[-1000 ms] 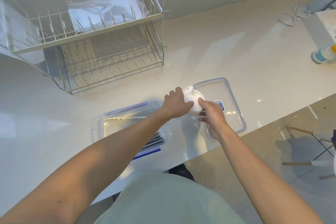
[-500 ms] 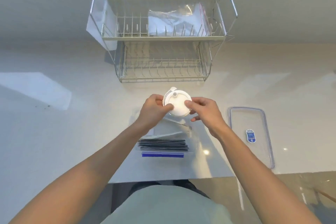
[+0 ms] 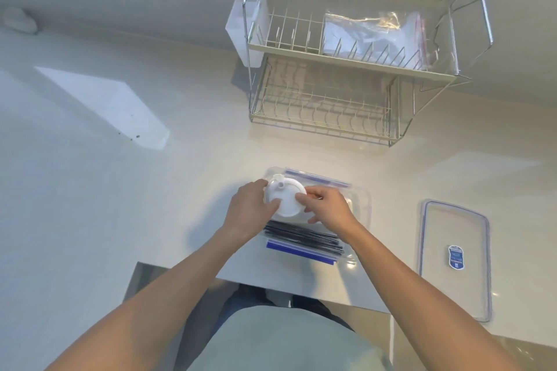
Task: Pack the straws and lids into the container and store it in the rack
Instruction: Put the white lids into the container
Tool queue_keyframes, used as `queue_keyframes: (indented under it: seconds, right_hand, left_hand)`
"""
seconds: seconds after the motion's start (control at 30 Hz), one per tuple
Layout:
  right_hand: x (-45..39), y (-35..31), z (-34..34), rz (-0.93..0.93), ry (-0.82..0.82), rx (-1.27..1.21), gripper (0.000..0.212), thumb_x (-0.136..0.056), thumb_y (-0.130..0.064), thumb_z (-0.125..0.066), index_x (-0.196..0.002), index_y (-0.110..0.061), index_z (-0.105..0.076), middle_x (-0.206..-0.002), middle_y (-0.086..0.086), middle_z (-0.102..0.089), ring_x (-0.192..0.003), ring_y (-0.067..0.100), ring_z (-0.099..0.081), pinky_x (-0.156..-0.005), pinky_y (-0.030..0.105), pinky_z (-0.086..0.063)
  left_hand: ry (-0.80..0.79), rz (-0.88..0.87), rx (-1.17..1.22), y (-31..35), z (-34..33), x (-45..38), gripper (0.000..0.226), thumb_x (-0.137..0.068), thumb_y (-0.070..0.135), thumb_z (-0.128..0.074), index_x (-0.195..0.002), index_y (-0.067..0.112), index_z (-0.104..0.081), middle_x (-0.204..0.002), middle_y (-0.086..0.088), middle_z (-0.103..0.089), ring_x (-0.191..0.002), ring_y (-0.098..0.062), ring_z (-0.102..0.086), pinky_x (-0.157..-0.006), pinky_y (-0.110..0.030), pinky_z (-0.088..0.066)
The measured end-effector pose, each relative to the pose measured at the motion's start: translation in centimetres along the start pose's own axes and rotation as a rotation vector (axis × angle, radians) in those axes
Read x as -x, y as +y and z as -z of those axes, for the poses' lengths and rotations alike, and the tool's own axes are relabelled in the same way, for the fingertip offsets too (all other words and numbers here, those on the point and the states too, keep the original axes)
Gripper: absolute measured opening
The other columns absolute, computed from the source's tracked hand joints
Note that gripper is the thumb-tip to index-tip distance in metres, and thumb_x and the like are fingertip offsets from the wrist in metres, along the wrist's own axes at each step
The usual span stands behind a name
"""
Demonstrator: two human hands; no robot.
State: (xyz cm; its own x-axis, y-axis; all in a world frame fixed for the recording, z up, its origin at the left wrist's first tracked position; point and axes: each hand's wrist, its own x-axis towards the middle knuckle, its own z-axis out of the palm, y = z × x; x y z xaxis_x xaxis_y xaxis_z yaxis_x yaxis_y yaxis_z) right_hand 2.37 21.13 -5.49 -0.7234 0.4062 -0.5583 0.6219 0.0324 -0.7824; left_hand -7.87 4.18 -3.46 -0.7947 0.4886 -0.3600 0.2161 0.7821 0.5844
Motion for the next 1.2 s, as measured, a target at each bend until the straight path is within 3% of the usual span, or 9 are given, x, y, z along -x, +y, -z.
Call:
queue_keyframes:
  seconds: [0.07,0.2,0.4,0.5,0.7,0.83,0.97,1.2]
  right_hand:
    - [-0.4,0.3,-0.2,-0.024,-0.008,-0.001,0.018,-0.095,-0.029,-0.069,-0.103,-0.017,-0.079,-0.097,0.009,-0.076,-0.084,0.022,-0.069,-0.067,0.041,-0.065]
    - [-1.1,1.1,-0.5,-0.085,-0.009,-0.035,0.020,-0.097,-0.030,-0.068,-0.102,-0.014,-0.079,-0.100,0.009,-0.076,-0.083,0.018,-0.070,-0.067,0.040,-0.065]
    - [-2.1,1.7,-1.1,-0.169,0.002,0.026,0.027,-0.097,-0.040,-0.066,-0.101,-0.016,-0.079,-0.095,0.011,-0.076,-0.084,0.030,-0.075,-0.067,0.041,-0.066]
    - [-2.5,1.6,-1.0,-0.189,-0.003,0.039,0.028,-0.098,-0.039,-0.065,-0.102,-0.015,-0.078,-0.091,0.012,-0.076,-0.080,0.031,-0.076,-0.071,0.047,-0.065]
    - [-2.8,0.9,-0.8,-0.205,-0.026,-0.026,0.027,-0.101,-0.030,-0.063,-0.107,-0.007,-0.075,-0.099,0.023,-0.075,-0.086,0.034,-0.076,-0.071,0.044,-0.066]
    - [-2.7,1.1,-1.1,-0.190,-0.010,-0.016,0.027,-0.102,-0.029,-0.062,-0.111,-0.007,-0.074,-0.098,0.017,-0.075,-0.081,0.030,-0.075,-0.071,0.042,-0.066]
    - [-2.8,1.2,-1.4,-0.181,-0.005,-0.017,0.027,-0.102,-0.030,-0.061,-0.115,-0.008,-0.072,-0.098,0.012,-0.074,-0.078,0.024,-0.073,-0.071,0.043,-0.066]
    - [-2.4,1.0,-1.5,-0.146,0.000,-0.086,0.026,-0.104,-0.020,-0.058,-0.119,-0.002,-0.069,-0.106,0.012,-0.073,-0.082,0.019,-0.072,-0.060,0.020,-0.059]
  left_hand:
    - [0.022,-0.030,-0.116,0.2,-0.2,-0.1,0.040,-0.092,0.040,-0.065,-0.123,0.015,-0.062,-0.109,-0.002,-0.072,-0.100,-0.024,-0.067,-0.084,-0.037,-0.054]
    - [0.033,-0.120,-0.450,0.8,-0.7,-0.6,0.033,-0.101,0.045,-0.048,-0.116,0.020,-0.062,-0.104,0.000,-0.071,-0.093,-0.021,-0.067,-0.067,-0.030,-0.043]
    - [-0.023,-0.125,-0.619,1.1,-0.8,-1.7,0.035,-0.102,0.044,-0.044,-0.112,0.019,-0.066,-0.103,-0.003,-0.072,-0.093,-0.025,-0.068,-0.066,-0.029,-0.036]
    - [-0.032,-0.134,-0.629,1.1,-0.8,-2.1,0.034,-0.102,0.043,-0.043,-0.111,0.018,-0.066,-0.102,-0.004,-0.072,-0.091,-0.026,-0.068,-0.065,-0.030,-0.036]
    - [-0.021,-0.130,-0.625,1.4,-0.8,-2.2,0.032,-0.102,0.042,-0.044,-0.104,0.018,-0.065,-0.096,-0.004,-0.071,-0.085,-0.025,-0.067,-0.063,-0.029,-0.034]
    - [-0.006,-0.130,-0.631,1.3,-0.8,-2.1,0.032,-0.103,0.042,-0.043,-0.104,0.018,-0.064,-0.094,-0.002,-0.071,-0.076,-0.024,-0.060,-0.062,-0.029,-0.034]
    - [-0.010,-0.140,-0.639,1.2,-0.9,-2.2,0.031,-0.105,0.041,-0.041,-0.107,0.018,-0.062,-0.096,-0.001,-0.071,-0.081,-0.024,-0.065,-0.061,-0.030,-0.034]
    - [0.013,-0.143,-0.588,1.0,-0.8,-1.8,0.031,-0.105,0.043,-0.040,-0.110,0.019,-0.059,-0.096,0.000,-0.070,-0.075,-0.023,-0.060,-0.061,-0.030,-0.034]
